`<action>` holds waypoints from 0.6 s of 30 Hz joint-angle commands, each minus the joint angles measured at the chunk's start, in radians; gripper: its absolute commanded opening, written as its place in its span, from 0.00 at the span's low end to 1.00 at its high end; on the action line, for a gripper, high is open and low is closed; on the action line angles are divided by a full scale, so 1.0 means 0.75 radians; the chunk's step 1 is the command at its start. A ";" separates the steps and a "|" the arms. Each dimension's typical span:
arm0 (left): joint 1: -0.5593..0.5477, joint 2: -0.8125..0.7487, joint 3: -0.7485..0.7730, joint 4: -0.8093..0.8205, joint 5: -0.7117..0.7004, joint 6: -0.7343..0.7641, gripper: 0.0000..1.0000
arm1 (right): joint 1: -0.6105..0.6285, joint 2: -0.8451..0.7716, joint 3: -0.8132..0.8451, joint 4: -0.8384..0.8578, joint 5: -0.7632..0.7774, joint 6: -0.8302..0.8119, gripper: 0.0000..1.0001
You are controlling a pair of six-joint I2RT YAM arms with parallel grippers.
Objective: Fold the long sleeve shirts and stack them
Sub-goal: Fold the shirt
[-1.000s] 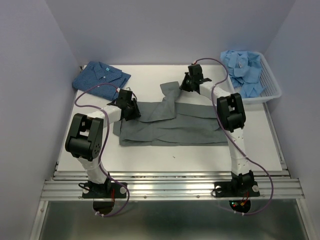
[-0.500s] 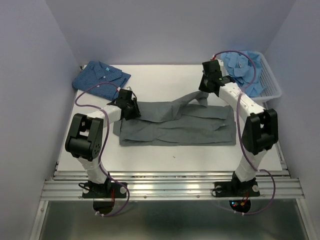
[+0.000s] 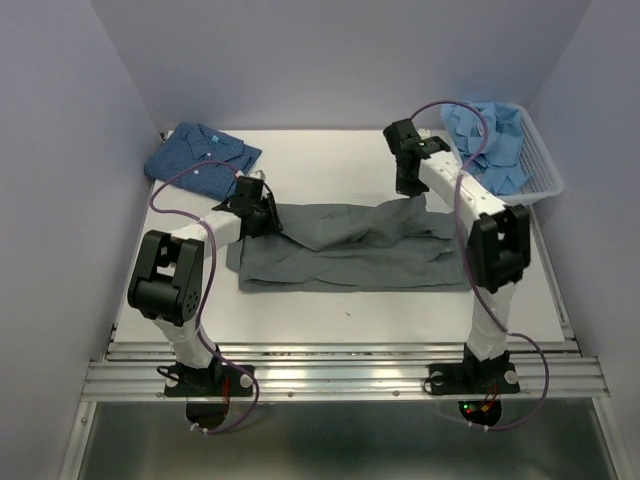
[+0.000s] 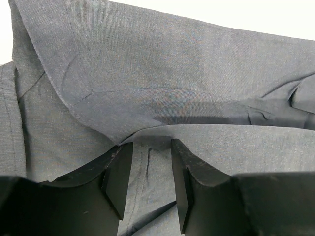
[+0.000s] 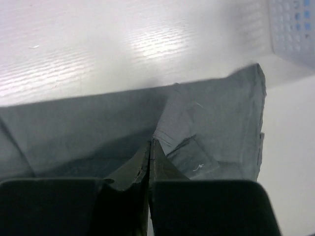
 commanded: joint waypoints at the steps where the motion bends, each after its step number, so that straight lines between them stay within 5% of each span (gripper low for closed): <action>1: 0.003 -0.024 0.050 0.027 0.002 0.018 0.48 | 0.005 0.305 0.384 0.001 0.059 -0.099 0.01; 4: 0.001 -0.024 0.052 0.025 -0.008 0.010 0.48 | -0.007 0.583 0.694 -0.109 0.068 -0.101 0.10; 5: 0.003 -0.026 0.056 0.027 -0.016 0.008 0.48 | -0.007 0.641 0.881 -0.146 0.082 -0.097 0.42; 8: 0.003 -0.030 0.052 0.023 -0.024 -0.001 0.47 | -0.007 0.686 0.932 -0.145 0.116 -0.103 0.89; 13: 0.003 -0.048 0.036 0.015 -0.049 -0.007 0.47 | -0.054 0.256 0.364 0.231 0.094 -0.128 1.00; 18: 0.005 -0.057 0.022 0.011 -0.063 -0.015 0.47 | -0.218 -0.091 -0.174 0.542 -0.288 -0.152 1.00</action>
